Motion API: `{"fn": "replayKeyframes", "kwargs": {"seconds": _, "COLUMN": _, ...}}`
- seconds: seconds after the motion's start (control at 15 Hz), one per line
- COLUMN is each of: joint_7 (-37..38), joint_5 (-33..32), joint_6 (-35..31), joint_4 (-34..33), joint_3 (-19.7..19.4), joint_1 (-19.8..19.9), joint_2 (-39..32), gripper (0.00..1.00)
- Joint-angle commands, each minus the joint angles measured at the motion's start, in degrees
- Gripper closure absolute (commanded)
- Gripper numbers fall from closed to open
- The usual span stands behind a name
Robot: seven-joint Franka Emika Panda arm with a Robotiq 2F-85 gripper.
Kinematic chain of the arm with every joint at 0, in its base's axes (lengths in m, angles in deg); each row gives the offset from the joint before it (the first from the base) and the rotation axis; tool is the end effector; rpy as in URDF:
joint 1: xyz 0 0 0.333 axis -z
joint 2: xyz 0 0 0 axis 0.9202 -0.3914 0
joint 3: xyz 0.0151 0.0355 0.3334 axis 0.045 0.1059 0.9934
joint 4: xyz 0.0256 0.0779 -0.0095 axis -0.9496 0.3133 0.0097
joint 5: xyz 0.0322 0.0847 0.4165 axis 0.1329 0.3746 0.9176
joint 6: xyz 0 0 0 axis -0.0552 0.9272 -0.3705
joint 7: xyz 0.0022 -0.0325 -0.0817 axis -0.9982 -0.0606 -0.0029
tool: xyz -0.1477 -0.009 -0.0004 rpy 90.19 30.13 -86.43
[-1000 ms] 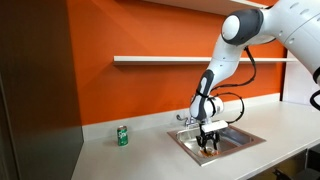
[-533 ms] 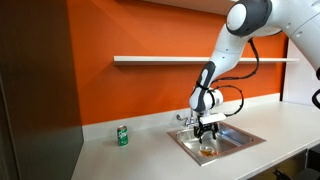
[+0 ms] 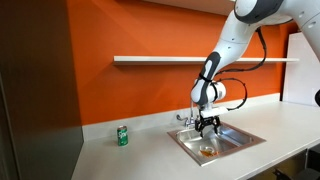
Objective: Put the packet in the sink
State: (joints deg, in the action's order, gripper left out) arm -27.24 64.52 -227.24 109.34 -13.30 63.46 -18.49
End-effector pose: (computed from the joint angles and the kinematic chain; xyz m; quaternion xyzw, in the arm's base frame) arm 0.5637 -0.0555 0.1227 0.9934 -0.0904 -0.0388 0.0592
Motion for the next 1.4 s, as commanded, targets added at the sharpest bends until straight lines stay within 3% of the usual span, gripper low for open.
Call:
{"fn": "replayKeyframes", "kwargs": {"seconds": 0.0, "joint_7": 3.8, "joint_5": -3.0, "joint_6": 2.5, "joint_4": 5.3, "joint_3": -1.3, "joint_1": -1.1, "joint_2": 7.3, "gripper": 0.00}}
{"fn": "replayKeyframes", "kwargs": {"seconds": 0.8, "joint_7": 6.6, "joint_5": -6.9, "joint_6": 10.7, "joint_4": 18.8, "joint_3": 3.9, "joint_1": -1.3, "joint_2": 23.5, "gripper": 0.00}}
{"fn": "replayKeyframes", "kwargs": {"seconds": 1.33, "joint_7": 7.0, "joint_5": -6.5, "joint_6": 16.1, "joint_4": 22.9, "joint_3": 7.7, "joint_1": -0.2, "joint_2": 32.6, "gripper": 0.00}}
